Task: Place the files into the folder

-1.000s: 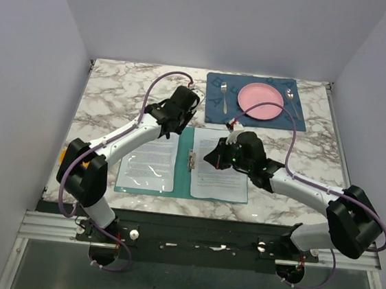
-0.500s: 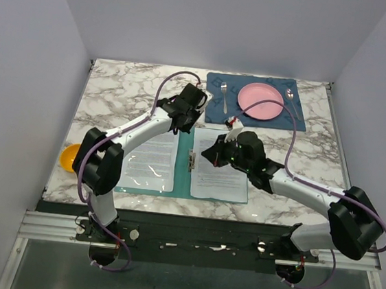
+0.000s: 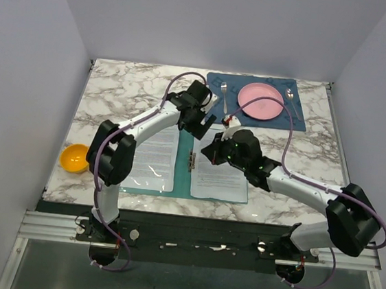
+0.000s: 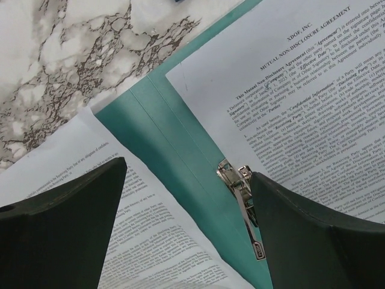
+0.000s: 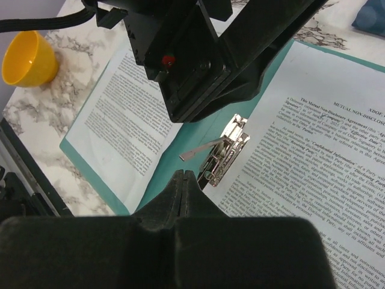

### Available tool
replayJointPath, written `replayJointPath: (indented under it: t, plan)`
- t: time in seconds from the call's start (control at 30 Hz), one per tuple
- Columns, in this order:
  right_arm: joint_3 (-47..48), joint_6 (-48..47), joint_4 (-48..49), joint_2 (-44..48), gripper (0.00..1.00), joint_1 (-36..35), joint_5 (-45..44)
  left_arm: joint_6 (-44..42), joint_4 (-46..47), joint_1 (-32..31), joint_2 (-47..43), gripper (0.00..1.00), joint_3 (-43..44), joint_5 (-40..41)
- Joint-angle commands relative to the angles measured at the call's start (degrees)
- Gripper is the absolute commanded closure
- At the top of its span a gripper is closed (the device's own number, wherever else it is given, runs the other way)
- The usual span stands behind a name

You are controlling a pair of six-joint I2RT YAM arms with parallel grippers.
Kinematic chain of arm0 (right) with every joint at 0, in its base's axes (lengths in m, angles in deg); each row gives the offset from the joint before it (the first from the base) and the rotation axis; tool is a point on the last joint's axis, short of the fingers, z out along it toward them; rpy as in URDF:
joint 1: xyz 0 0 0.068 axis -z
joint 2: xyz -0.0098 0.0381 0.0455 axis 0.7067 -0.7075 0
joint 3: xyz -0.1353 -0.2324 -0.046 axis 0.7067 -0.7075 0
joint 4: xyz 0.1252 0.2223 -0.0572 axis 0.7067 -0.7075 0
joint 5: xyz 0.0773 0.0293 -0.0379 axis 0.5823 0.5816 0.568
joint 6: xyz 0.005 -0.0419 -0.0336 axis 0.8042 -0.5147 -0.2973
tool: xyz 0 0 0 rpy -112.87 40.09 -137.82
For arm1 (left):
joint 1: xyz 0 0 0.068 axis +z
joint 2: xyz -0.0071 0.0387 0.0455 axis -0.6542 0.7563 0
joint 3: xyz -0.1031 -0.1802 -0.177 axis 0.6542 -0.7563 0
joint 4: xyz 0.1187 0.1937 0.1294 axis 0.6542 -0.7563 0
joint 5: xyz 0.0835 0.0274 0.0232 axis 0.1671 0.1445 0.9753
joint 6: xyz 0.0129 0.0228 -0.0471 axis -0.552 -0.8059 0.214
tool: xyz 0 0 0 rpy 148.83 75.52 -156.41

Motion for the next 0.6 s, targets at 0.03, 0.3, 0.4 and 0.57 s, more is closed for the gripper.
replayJointPath:
  t: [0.03,0.3,0.4,0.57]
  plan:
    - [1.84,-1.31,3.13,-2.95,1.00,-2.02,-4.18,2.21,-2.24,0.58,3.66,0.01,4.37,-2.54]
    - [4.48,-1.84,5.60,-8.66,0.99,-3.34,-8.65,4.24,-2.77,1.28,8.40,0.01,5.96,-3.69]
    - [4.92,-1.93,7.53,-10.59,1.00,-3.52,-9.98,4.85,-2.50,1.28,9.72,0.01,4.73,-4.31]
    - [7.11,-2.10,9.46,-14.38,1.00,-3.61,-10.42,5.73,-1.89,1.19,11.39,0.01,3.41,-5.01]
